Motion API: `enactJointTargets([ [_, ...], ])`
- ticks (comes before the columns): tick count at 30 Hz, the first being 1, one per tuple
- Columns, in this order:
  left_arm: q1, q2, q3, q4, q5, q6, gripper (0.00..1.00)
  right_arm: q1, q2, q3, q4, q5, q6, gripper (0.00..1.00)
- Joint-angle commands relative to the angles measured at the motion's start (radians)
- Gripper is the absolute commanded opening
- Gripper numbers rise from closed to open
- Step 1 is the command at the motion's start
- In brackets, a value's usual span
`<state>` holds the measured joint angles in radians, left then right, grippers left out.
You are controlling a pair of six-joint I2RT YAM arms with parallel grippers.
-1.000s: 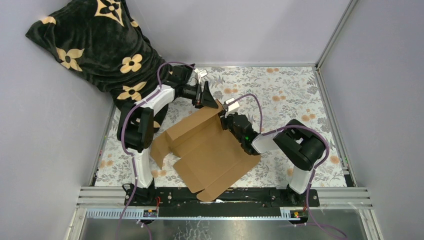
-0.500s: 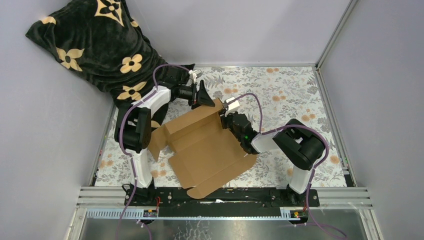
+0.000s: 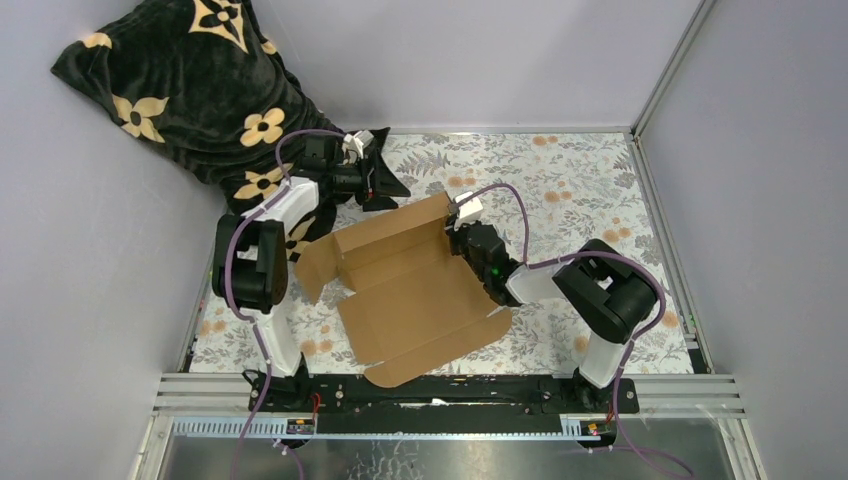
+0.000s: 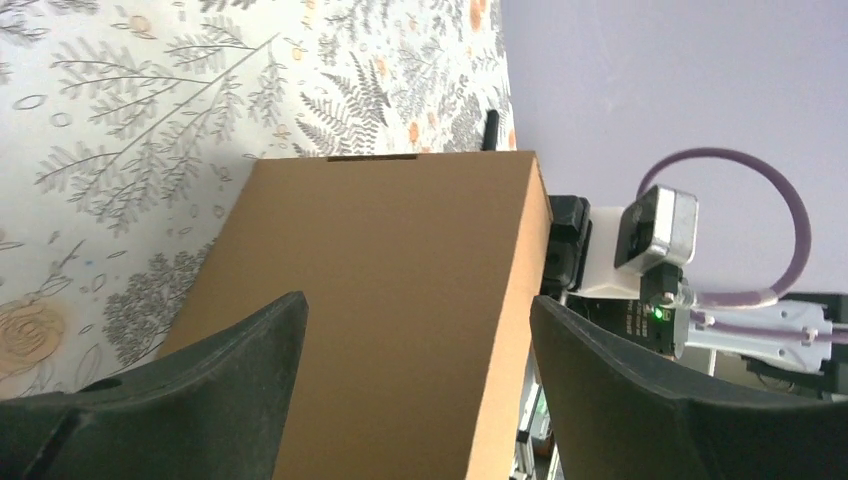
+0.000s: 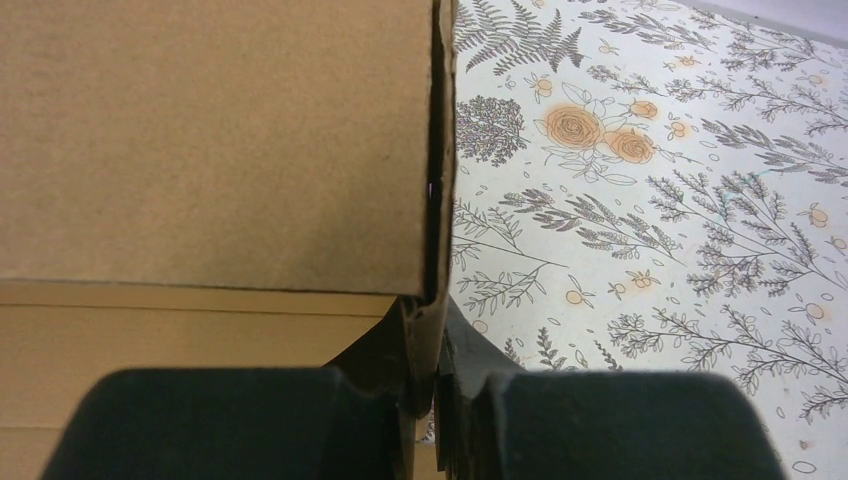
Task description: Fold the paper box
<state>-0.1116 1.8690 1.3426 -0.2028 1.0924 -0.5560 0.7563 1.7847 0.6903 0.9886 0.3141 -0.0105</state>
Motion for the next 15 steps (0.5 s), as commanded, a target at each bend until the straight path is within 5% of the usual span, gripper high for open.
enactJointTargets([
  [1, 0.012, 0.005, -0.001, 0.052, -0.077, -0.039, 0.88, -0.01, -0.041, -0.021, -0.038, 0.024, -0.057, 0.0],
  [15, -0.098, 0.249, 0.067, 0.044, -0.094, -0.042, 0.84, -0.044, 0.039, 0.048, -0.017, 0.014, -0.146, 0.0],
])
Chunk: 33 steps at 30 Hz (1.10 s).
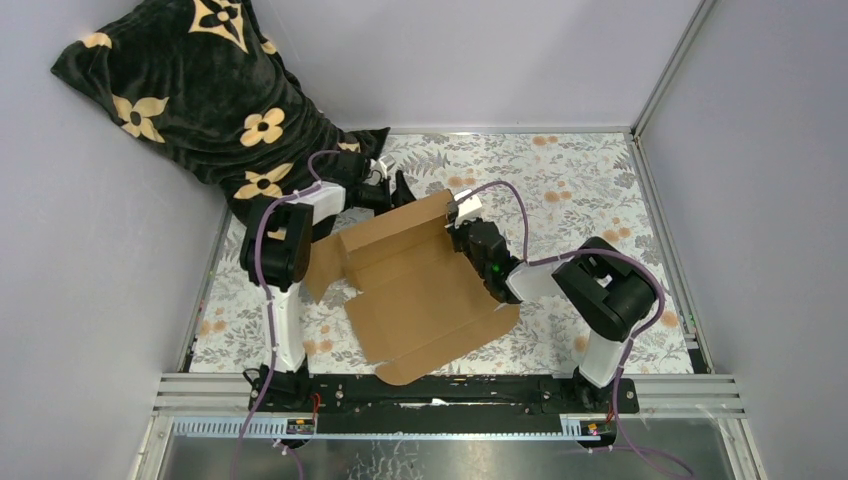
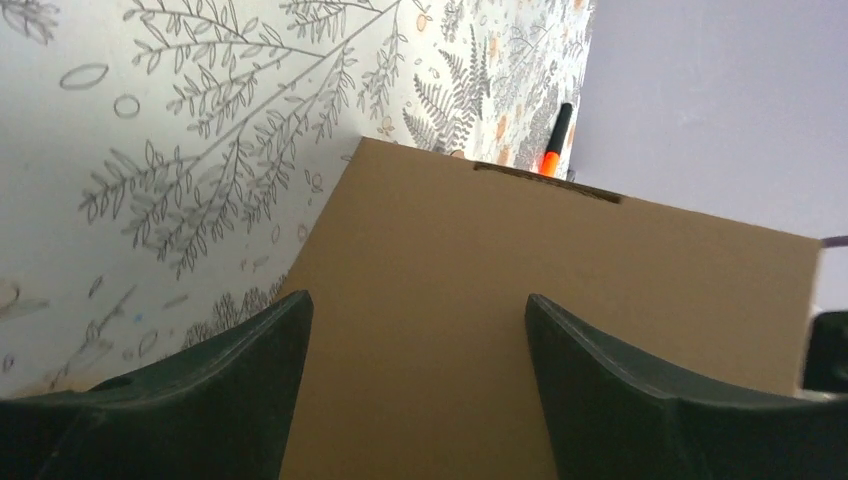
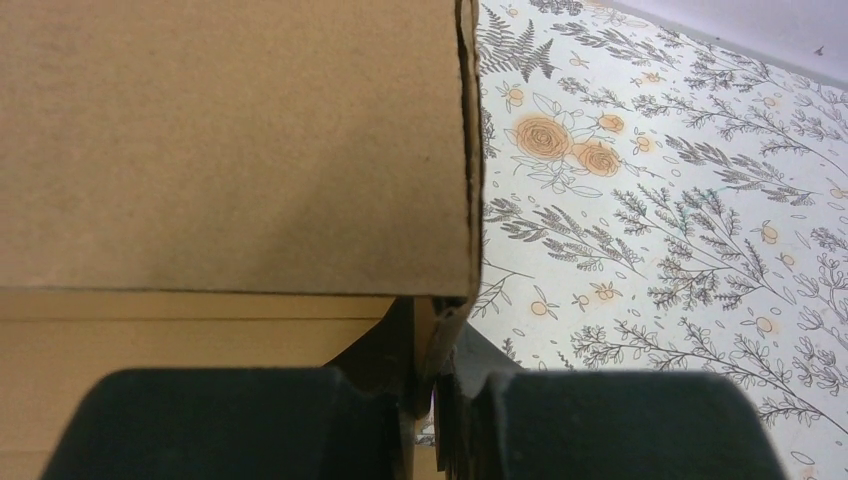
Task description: Fold the paper box
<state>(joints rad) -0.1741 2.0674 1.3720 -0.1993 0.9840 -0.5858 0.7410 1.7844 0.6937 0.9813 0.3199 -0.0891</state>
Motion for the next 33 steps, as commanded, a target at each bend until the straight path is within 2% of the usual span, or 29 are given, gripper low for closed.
enactJointTargets([
  [1, -0.041, 0.062, 0.037, 0.059, 0.023, -0.019, 0.84, -0.033, 0.047, 0.055, -0.011, 0.005, -0.067, 0.0],
  [14, -0.071, 0.095, 0.042, 0.112, 0.076, -0.03, 0.84, -0.045, 0.152, 0.163, -0.039, 0.115, -0.137, 0.0],
  [33, -0.088, 0.08, 0.026, 0.122, 0.103, -0.03, 0.84, -0.045, 0.188, 0.188, -0.011, 0.261, -0.179, 0.0],
])
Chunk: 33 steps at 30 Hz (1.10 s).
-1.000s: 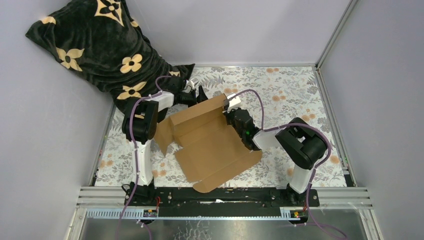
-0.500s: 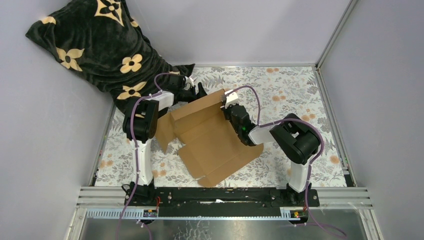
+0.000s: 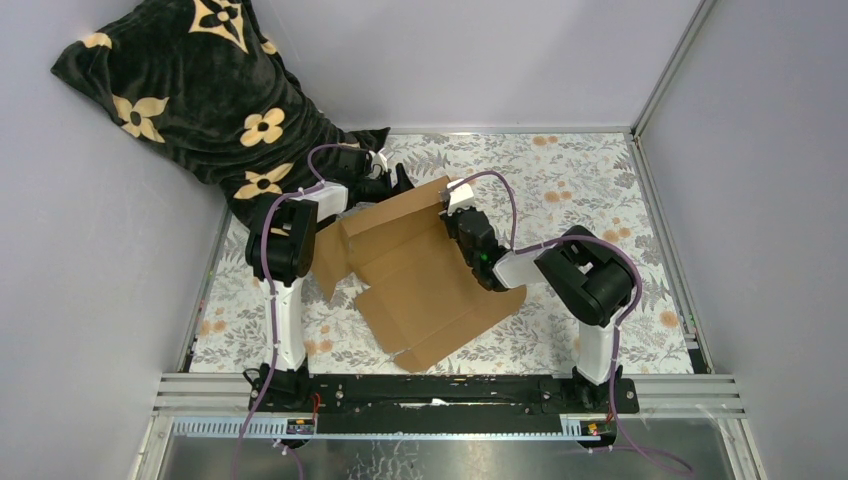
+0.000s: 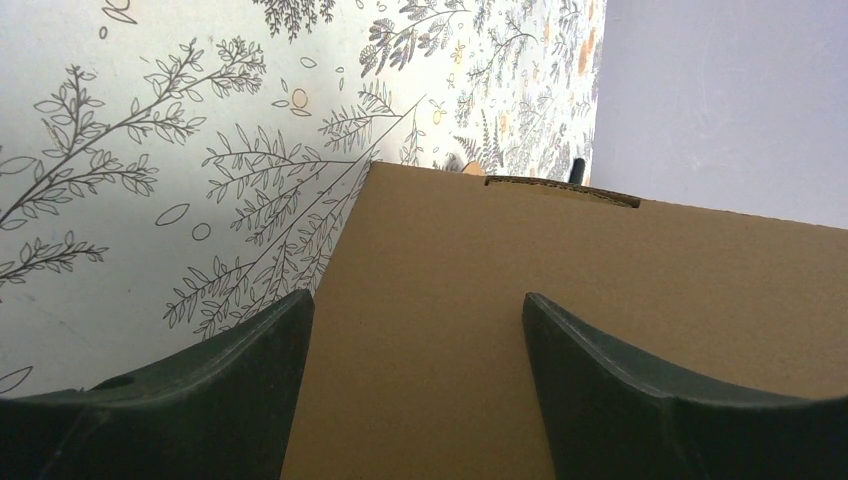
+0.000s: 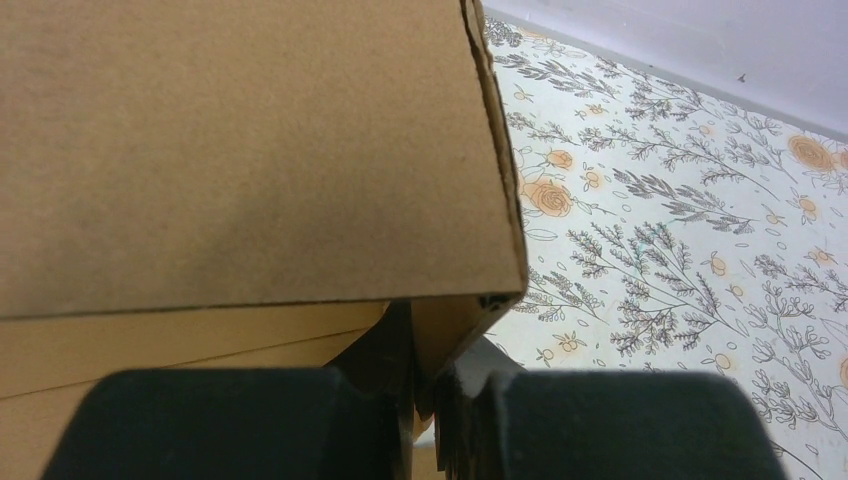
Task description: Fold the paper box
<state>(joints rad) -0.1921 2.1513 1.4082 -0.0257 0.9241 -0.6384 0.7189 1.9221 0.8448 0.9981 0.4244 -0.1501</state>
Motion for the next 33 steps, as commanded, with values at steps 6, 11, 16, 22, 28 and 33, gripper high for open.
enactJointTargets([
  [6, -0.075, -0.015, -0.014, -0.051, 0.169, 0.023, 0.84, -0.033, 0.044, 0.037, -0.026, 0.146, -0.084, 0.0],
  [11, -0.056, -0.037, -0.007, -0.068, 0.171, 0.022, 0.84, -0.056, -0.042, 0.02, -0.14, 0.07, -0.049, 0.0],
  [16, -0.045, -0.077, 0.007, -0.091, 0.175, 0.022, 0.84, -0.097, -0.138, 0.014, -0.308, -0.024, -0.011, 0.0],
  [22, 0.003, -0.131, -0.001, -0.12, 0.149, 0.021, 0.84, -0.12, -0.247, 0.016, -0.505, -0.054, 0.027, 0.0],
  [28, 0.087, -0.247, -0.006, -0.11, 0.071, -0.004, 0.84, -0.133, -0.325, -0.022, -0.609, -0.052, 0.072, 0.0],
  [33, 0.134, -0.393, -0.132, -0.139, -0.089, 0.024, 0.84, -0.14, -0.339, -0.031, -0.667, -0.039, 0.099, 0.0],
])
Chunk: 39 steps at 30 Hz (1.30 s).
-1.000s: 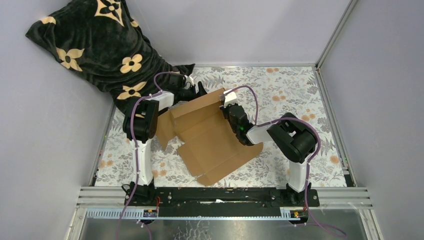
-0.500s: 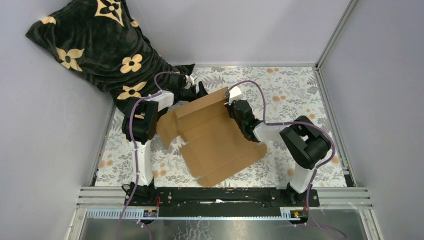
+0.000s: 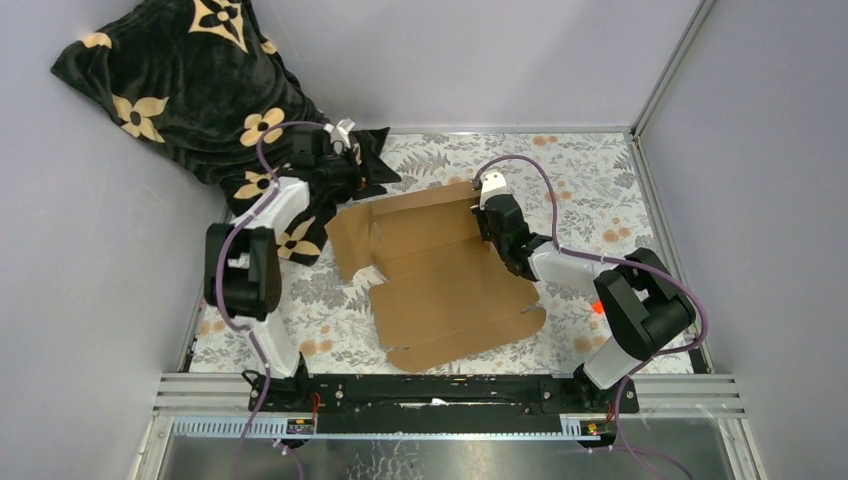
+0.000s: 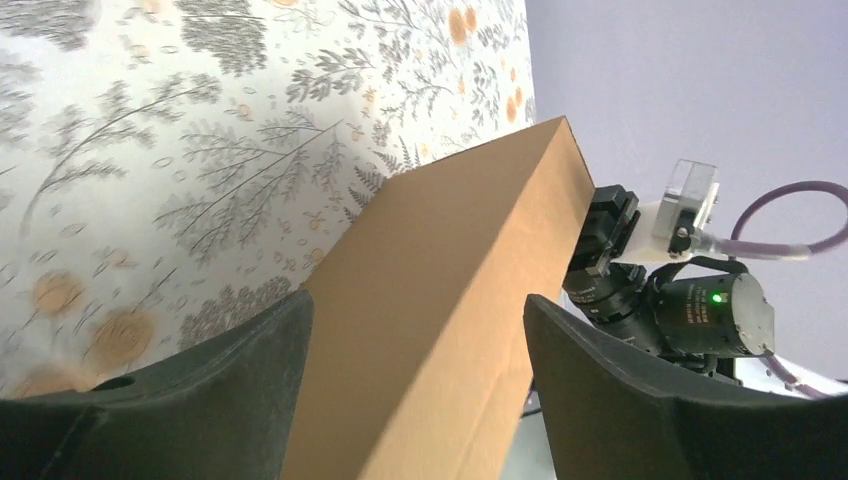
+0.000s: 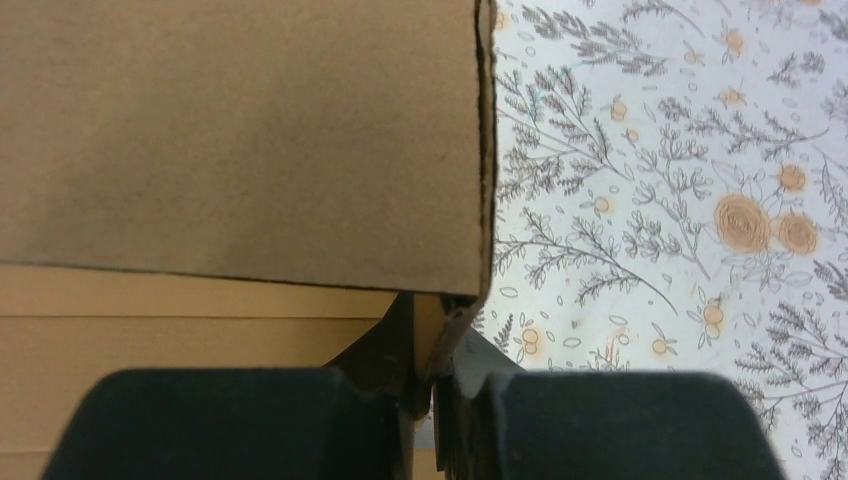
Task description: Fold the paper box
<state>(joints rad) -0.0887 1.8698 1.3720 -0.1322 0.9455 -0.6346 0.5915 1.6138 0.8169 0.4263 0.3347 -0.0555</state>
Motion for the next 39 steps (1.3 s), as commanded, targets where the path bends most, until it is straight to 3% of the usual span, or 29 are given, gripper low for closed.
enactJointTargets([
  [1, 0.036, -0.148, -0.13, -0.03, -0.142, 0.023, 0.83, -0.015, -0.031, 0.007, -0.117, 0.053, 0.006, 0.0],
  [10, 0.087, -0.411, -0.315, -0.076, -0.465, 0.016, 0.82, -0.054, -0.068, 0.038, -0.25, 0.021, 0.026, 0.0],
  [19, 0.176, -0.549, -0.434, -0.078, -0.582, -0.009, 0.81, -0.079, -0.052, 0.043, -0.282, -0.022, 0.041, 0.0],
  [25, 0.181, -0.556, -0.504, -0.07, -0.634, -0.046, 0.67, -0.087, -0.035, 0.057, -0.296, -0.057, 0.049, 0.0],
  [31, 0.181, -0.546, -0.596, 0.024, -0.562, -0.049, 0.63, -0.09, -0.013, 0.084, -0.324, -0.097, 0.078, 0.0],
  [39, 0.125, -0.617, -0.769, 0.342, -0.409, -0.143, 0.78, -0.093, 0.025, 0.118, -0.352, -0.126, 0.095, 0.0],
])
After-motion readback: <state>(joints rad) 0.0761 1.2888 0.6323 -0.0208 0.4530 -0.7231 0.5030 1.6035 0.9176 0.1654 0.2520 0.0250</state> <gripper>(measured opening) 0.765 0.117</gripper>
